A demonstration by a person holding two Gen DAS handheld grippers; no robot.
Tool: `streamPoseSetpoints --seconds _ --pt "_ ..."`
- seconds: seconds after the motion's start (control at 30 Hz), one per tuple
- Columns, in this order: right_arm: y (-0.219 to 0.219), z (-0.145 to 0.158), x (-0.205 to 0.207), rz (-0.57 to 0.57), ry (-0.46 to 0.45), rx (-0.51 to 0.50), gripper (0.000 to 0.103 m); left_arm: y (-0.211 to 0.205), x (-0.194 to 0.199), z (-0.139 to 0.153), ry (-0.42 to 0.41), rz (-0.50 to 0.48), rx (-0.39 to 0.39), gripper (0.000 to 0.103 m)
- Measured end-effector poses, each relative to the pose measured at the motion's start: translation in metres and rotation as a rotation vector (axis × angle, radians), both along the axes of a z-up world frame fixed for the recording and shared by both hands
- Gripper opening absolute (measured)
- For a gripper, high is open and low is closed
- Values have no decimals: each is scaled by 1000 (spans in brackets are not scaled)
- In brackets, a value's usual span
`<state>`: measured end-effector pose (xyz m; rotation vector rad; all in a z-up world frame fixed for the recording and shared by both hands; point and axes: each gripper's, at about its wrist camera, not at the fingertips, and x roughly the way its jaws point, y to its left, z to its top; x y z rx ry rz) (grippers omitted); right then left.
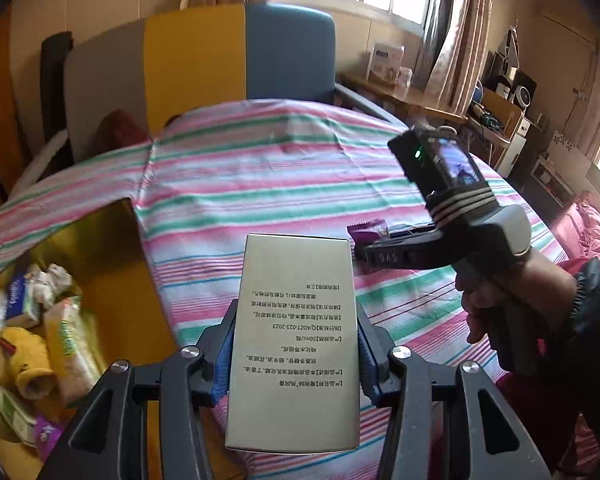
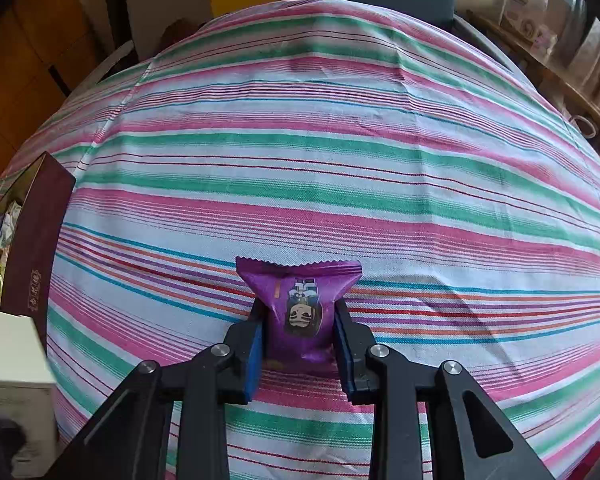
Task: Organize objects
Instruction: 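Lift the beige box with the left gripper while the right gripper grasps the purple packet, then carry the beige box into the gold tray and open the left gripper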
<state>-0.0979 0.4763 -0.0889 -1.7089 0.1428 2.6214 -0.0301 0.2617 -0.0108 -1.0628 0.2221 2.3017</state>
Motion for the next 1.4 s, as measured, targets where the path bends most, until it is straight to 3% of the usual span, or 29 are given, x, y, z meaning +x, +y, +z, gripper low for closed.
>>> streamPoseSetpoints --seconds 0.5,1.2,1.4 --pt "-8 -3 -9 19 7 28 32 -44 16 15 28 62 34 50" --pt "-12 -4 -9 38 21 67 32 -63 21 12 -3 86 65 50" --pt "-20 -4 -8 68 33 120 33 -73 19 10 -13 109 70 50"
